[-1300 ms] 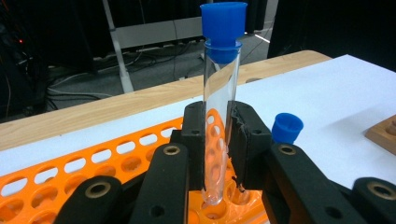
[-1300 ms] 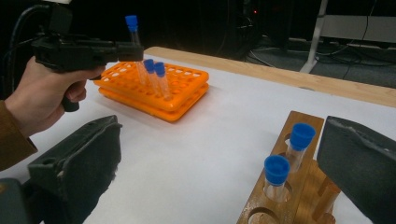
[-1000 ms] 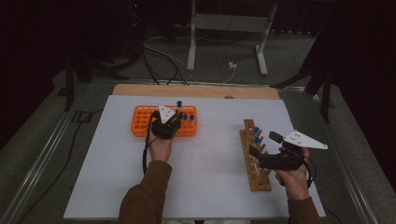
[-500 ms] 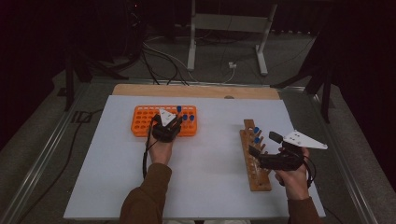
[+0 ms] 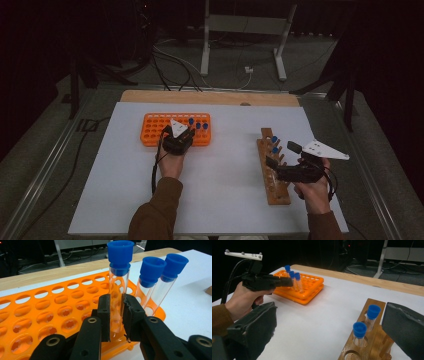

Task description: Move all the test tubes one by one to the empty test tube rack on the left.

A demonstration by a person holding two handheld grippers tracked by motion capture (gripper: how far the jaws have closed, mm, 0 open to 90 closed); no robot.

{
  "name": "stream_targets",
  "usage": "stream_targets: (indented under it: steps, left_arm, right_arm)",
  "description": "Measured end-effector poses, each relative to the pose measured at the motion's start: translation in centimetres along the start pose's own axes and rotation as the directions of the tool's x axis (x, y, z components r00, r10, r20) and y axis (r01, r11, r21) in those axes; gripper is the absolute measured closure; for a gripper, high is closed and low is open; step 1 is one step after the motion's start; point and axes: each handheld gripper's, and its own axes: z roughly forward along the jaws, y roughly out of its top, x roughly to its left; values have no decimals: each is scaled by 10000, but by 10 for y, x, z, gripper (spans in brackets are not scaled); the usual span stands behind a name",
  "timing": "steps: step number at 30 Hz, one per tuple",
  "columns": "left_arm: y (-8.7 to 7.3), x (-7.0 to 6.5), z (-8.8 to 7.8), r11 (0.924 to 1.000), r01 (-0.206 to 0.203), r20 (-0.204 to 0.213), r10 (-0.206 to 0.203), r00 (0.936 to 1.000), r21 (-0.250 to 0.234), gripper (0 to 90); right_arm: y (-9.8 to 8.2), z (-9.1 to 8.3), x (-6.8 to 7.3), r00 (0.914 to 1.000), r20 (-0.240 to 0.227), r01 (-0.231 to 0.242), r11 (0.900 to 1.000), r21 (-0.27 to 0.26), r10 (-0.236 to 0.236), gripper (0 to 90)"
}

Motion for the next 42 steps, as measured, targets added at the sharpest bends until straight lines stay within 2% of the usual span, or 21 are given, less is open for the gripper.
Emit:
stream_targets:
  steps: [5, 13, 27, 33, 36, 42]
  left_arm:
    - [-1, -2, 0, 9998, -209, -30, 209, 9998, 44, 785]
    - [-3, -3, 2, 9993, -323, -51, 324, 9995, 207, 786]
    - [-7, -3, 3, 9986, -355, -37, 357, 9994, 399, 786]
    - [-6, -1, 2, 9987, -270, 110, 265, 9996, 439, 776]
    - [-6, -1, 1, 9987, -220, 145, 214, 9997, 469, 728]
    - [-6, 3, -4, 9992, -20, 477, 0, 9989, 404, 596]
  right_arm:
    - [0, 0, 0, 10000, 2, 34, 10000, 23, -34, 0]
    - [-1, 1, 0, 10000, -20, -12, 10000, 50, 12, 0]
    - [-1, 1, 0, 10000, -45, -10, 10000, 80, 11, 0]
    - [-1, 2, 0, 10000, -77, 3, 10000, 85, -2, 0]
    - [-1, 1, -1, 10000, -71, -20, 10000, 62, 21, 0]
    - [-1, 1, -1, 10000, -62, -32, 10000, 7, 32, 0]
